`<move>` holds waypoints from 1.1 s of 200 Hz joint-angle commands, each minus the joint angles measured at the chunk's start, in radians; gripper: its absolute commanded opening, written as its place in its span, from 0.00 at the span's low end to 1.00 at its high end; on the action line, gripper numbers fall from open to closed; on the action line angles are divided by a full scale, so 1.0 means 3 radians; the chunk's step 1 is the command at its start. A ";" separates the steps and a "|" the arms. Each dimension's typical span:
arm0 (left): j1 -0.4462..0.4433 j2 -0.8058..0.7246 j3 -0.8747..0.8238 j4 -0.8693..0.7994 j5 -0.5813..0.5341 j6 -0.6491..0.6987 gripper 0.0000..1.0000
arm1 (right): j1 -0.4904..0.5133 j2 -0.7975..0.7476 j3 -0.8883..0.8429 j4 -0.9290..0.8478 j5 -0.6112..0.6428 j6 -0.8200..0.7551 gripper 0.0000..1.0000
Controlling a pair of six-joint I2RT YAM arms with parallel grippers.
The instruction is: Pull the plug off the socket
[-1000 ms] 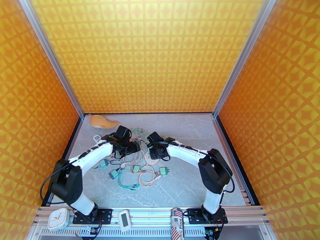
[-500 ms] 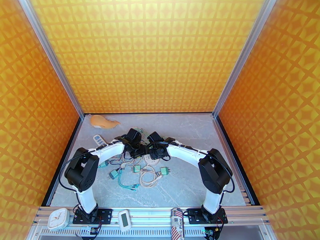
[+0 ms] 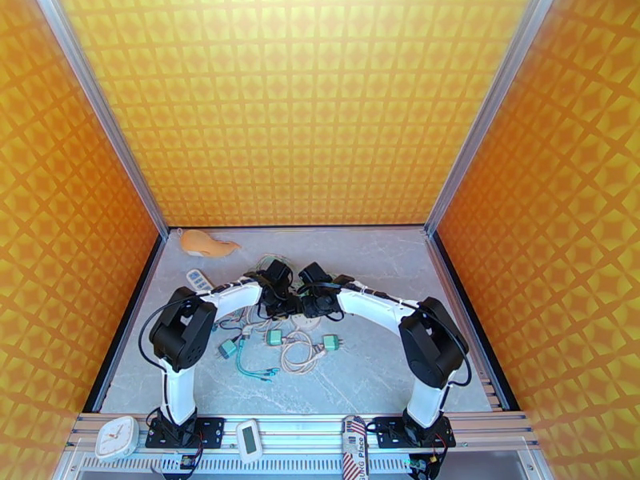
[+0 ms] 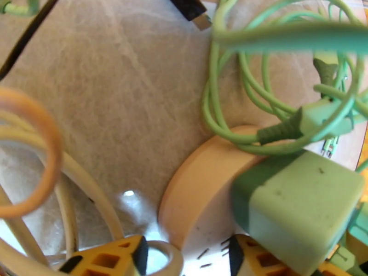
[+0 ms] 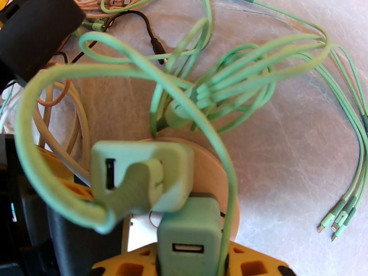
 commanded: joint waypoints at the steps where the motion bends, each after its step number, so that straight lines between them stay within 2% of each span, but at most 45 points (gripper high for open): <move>1: -0.0103 0.0219 0.0078 -0.0256 -0.0188 0.0061 0.45 | 0.0001 -0.0075 -0.0058 0.0102 -0.0111 0.0039 0.32; 71: -0.0106 0.0419 0.0039 -0.0443 -0.0313 0.0005 0.43 | 0.0010 -0.0172 -0.0154 0.0108 0.0010 -0.0175 0.32; 162: -0.0145 0.0605 0.0126 -0.0572 -0.0394 0.0002 0.38 | 0.0292 0.0039 0.0020 0.0140 -0.0293 -0.0066 0.32; 185: -0.0152 0.0625 0.0113 -0.0575 -0.0393 0.0005 0.36 | 0.0227 -0.0004 0.0034 0.0125 -0.0281 -0.0058 0.32; 220: -0.0152 0.0626 0.0067 -0.0576 -0.0399 0.0024 0.35 | -0.0133 -0.0113 -0.0002 0.0133 -0.0594 0.0001 0.32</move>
